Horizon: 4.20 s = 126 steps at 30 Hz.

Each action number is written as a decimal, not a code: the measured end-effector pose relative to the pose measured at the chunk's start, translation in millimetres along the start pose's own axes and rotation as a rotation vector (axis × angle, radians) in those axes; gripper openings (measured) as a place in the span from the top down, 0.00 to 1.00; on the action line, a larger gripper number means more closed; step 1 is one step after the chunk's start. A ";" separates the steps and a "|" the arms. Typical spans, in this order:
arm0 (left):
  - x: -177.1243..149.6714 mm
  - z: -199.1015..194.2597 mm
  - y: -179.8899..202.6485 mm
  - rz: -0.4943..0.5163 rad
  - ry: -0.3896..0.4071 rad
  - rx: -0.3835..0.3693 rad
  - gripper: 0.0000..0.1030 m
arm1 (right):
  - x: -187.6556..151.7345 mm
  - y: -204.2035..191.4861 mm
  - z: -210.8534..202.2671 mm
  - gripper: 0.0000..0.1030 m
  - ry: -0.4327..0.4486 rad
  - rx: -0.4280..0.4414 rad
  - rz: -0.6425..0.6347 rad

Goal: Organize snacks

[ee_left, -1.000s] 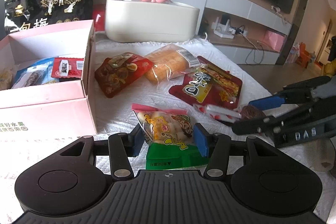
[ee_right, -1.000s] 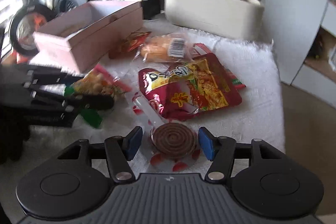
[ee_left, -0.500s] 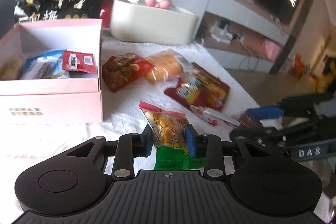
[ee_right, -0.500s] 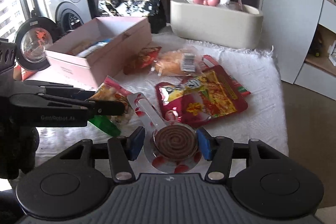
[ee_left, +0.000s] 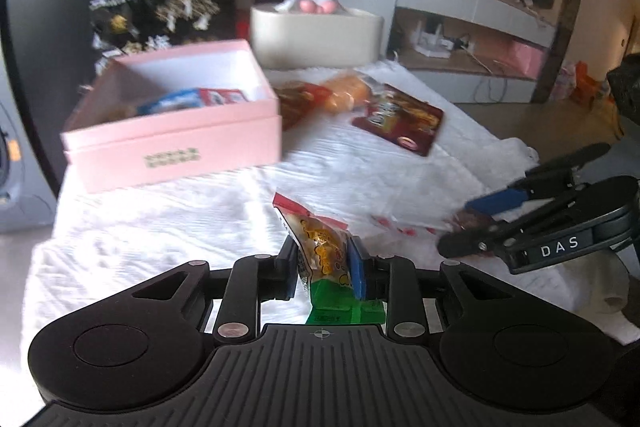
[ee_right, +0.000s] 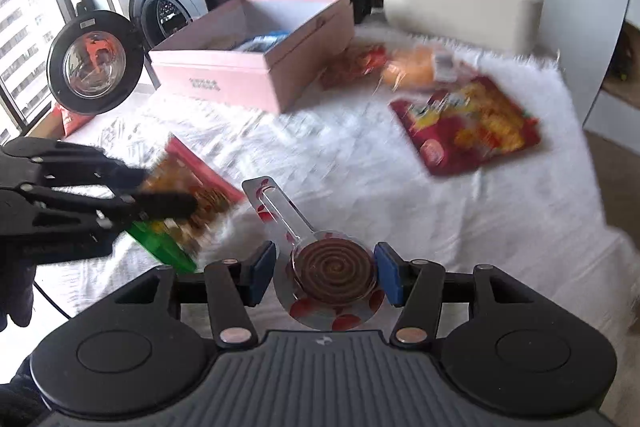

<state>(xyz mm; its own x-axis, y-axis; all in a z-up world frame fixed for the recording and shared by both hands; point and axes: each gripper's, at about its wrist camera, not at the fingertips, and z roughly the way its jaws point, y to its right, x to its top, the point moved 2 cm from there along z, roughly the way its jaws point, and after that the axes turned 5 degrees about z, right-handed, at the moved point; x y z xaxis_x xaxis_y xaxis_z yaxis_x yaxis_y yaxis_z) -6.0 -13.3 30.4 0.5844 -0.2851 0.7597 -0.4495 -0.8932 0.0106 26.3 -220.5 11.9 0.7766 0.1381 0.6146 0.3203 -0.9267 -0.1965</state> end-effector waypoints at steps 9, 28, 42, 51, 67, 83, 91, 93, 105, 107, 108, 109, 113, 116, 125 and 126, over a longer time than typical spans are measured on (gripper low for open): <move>-8.3 3.4 -13.9 0.088 0.009 0.163 0.58 | -17.2 -1.7 -10.8 0.47 0.083 -0.003 -0.006; -3.1 -32.0 -70.6 -0.210 0.085 0.193 0.56 | -41.5 0.0 -6.1 0.40 0.158 -0.011 -0.044; -30.8 4.0 35.3 0.171 -0.140 0.041 0.57 | -44.5 0.9 -4.0 0.35 0.181 -0.011 -0.026; -16.2 -13.1 26.7 0.089 -0.086 -0.089 0.49 | -47.6 0.3 -4.4 0.35 0.198 -0.013 -0.030; -11.0 25.5 -13.7 -0.007 -0.098 0.198 0.32 | -53.4 0.4 -4.8 0.33 0.232 -0.009 -0.037; -18.5 30.1 -22.2 -0.044 -0.092 0.169 0.29 | -45.7 -3.7 -5.1 0.33 0.241 -0.055 -0.119; -27.5 15.7 -22.8 -0.060 -0.047 0.115 0.33 | -44.1 -5.1 -8.1 0.48 0.217 -0.006 -0.150; -28.9 9.0 -22.7 -0.070 -0.042 0.116 0.34 | -44.5 -8.5 -11.0 0.48 0.208 0.000 -0.186; 49.5 -40.2 -64.6 -0.080 0.176 0.146 0.37 | 36.2 -42.1 -61.0 0.48 0.349 0.080 -0.264; 74.0 -30.6 -85.9 -0.091 0.179 0.151 0.37 | 71.4 -49.9 -54.8 0.48 0.365 0.105 -0.247; 84.9 -23.1 -98.5 -0.113 0.180 0.149 0.37 | 86.1 -52.1 -49.5 0.48 0.366 0.113 -0.233; 94.4 -15.2 -110.4 -0.139 0.180 0.144 0.37 | 105.0 -54.1 -40.8 0.48 0.366 0.122 -0.206; 123.8 19.4 -159.1 -0.270 0.198 0.122 0.37 | 165.3 -52.6 4.5 0.48 0.346 0.158 -0.060; 131.3 54.2 -183.5 -0.312 0.145 0.076 0.37 | 199.5 -49.0 46.7 0.47 0.305 0.172 0.019; 117.3 113.3 -191.7 -0.273 0.032 0.113 0.37 | 228.0 -36.7 109.5 0.46 0.182 0.175 -0.029; 113.7 118.7 -185.4 -0.222 -0.006 0.136 0.37 | 227.1 -30.3 104.8 0.46 0.195 0.170 -0.023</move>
<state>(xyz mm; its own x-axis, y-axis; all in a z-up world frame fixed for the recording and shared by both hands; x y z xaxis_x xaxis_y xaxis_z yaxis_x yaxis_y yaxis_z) 223.9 78.7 37.6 0.6626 -0.0788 0.7448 -0.2153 -0.9725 0.0886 249.9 -124.5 77.3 0.6542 0.0738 0.7527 0.4362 -0.8498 -0.2958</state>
